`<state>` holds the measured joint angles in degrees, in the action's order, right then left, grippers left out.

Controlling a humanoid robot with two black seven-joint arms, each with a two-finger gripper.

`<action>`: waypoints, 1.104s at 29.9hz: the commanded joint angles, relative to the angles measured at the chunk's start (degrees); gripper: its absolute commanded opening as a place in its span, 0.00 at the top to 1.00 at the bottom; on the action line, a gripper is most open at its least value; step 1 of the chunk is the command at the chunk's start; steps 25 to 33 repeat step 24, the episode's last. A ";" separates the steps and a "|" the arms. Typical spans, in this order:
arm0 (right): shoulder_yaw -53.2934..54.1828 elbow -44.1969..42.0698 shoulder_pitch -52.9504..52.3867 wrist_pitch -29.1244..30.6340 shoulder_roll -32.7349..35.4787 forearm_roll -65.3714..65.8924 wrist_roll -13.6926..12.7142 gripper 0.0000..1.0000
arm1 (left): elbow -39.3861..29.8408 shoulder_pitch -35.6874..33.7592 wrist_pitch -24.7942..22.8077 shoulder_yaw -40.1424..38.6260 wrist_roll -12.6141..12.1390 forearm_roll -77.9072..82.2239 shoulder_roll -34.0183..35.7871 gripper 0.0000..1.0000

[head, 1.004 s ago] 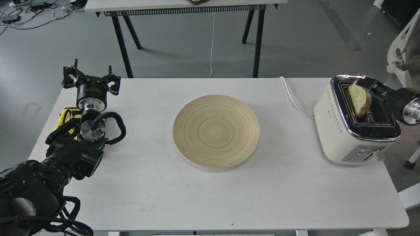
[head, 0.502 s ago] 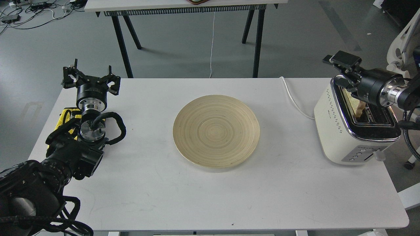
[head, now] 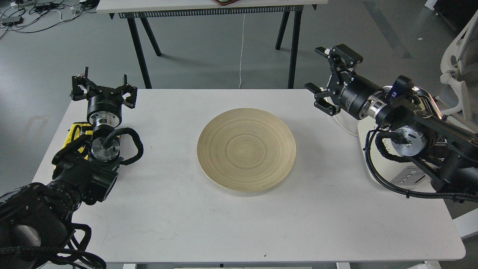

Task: Put bread in toaster with right arm
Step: 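Open the right gripper and withdraw it up from the toaster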

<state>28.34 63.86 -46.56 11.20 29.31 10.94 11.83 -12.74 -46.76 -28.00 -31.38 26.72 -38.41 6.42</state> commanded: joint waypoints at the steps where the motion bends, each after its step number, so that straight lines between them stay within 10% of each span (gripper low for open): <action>1: 4.25 -12.24 1.82 10.66 -8.02 -3.64 2.68 0.01 | 0.00 0.00 0.00 0.00 0.00 0.00 0.00 0.00; 14: 11.74 -35.37 3.15 16.80 -22.97 -4.26 2.41 0.01 | 0.00 0.00 0.00 0.00 0.00 0.00 0.00 0.00; 33: 13.40 -35.73 3.06 16.80 -24.04 -4.26 2.85 0.01 | 0.00 0.00 0.00 0.00 0.00 0.00 0.00 0.00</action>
